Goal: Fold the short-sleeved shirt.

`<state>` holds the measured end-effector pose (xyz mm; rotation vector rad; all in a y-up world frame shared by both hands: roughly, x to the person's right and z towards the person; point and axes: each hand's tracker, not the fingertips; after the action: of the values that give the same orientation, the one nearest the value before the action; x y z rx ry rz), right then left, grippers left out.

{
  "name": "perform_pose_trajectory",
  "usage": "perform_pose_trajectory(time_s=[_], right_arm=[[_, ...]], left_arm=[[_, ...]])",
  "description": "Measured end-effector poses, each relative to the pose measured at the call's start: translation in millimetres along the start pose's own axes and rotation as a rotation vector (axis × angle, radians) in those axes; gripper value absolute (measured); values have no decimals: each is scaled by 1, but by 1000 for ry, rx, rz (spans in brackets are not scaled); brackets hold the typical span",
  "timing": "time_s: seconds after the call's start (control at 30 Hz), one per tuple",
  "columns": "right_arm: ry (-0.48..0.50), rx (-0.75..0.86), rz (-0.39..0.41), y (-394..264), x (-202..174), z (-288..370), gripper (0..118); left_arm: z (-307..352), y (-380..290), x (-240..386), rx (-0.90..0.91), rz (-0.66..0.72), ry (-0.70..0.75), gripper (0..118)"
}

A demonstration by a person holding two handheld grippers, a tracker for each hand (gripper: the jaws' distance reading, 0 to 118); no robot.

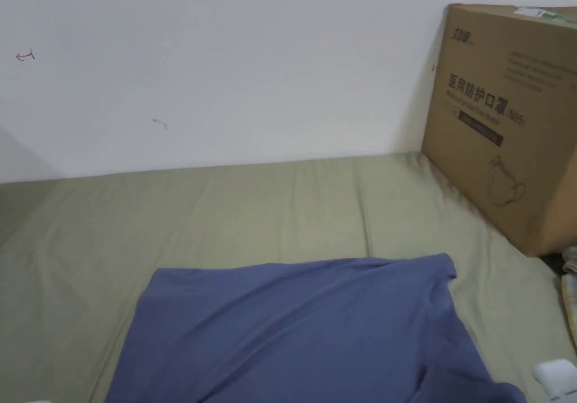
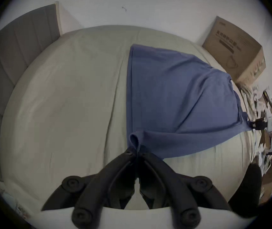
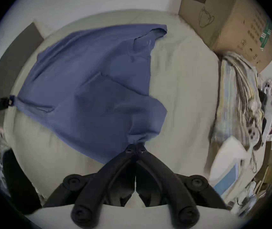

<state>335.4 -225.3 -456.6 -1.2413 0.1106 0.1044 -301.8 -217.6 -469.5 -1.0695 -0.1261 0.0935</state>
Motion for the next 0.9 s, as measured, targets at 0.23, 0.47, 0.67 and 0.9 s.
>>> perform_pose_trajectory(time_s=[0.23, 0.47, 0.67, 0.9], right_arm=[[-8, -49, -11, -71, -2, 22, 0], [2, 53, -53, -82, -1, 31, 22], [44, 175, -171, -82, -6, 65, 113], [54, 373, -182, -73, -38, 126, 102]], left_arm=[[41, -50, 24, 25, -81, -23, 0], [50, -67, 21, 5, -100, -47, 3], [81, -67, 12, 185, 21, -124, 117], [131, -67, 37, 245, 13, 2, 115]])
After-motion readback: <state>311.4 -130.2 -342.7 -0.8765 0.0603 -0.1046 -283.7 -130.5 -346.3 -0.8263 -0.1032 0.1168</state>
